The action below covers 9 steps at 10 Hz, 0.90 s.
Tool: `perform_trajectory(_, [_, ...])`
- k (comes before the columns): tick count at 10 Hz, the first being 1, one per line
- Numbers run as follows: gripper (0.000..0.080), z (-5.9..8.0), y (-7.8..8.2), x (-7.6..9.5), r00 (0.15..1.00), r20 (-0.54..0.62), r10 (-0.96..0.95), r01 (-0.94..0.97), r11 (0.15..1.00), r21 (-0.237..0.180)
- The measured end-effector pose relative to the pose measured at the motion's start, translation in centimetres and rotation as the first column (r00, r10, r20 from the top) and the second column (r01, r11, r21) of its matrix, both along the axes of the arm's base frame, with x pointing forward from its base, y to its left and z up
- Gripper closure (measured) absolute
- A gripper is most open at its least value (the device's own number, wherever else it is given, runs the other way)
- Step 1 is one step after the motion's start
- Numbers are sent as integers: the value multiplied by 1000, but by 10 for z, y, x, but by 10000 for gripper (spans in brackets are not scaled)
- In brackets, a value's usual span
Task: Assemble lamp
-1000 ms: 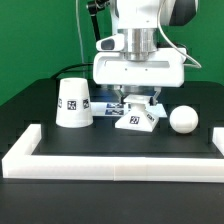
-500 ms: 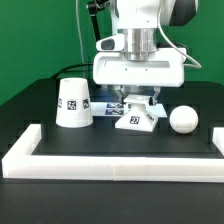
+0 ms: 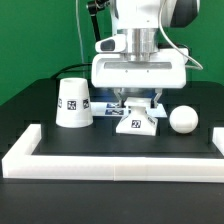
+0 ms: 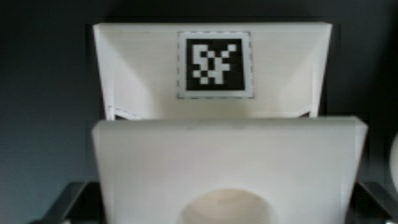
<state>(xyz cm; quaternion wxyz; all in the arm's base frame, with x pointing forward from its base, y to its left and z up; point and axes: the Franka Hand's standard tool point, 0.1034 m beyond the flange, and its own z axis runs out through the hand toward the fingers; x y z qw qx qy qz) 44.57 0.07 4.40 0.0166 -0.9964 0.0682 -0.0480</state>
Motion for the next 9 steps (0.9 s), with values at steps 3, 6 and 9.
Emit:
perform_trajectory(3, [263,0,5,37,997,47,55,-54,999,-5])
perform_trajectory(6, [263,1,15,70,991,86,100,-100,995,-7])
perform_trajectory(9, [263,1,20,75,988,89,125,-125,992,-6])
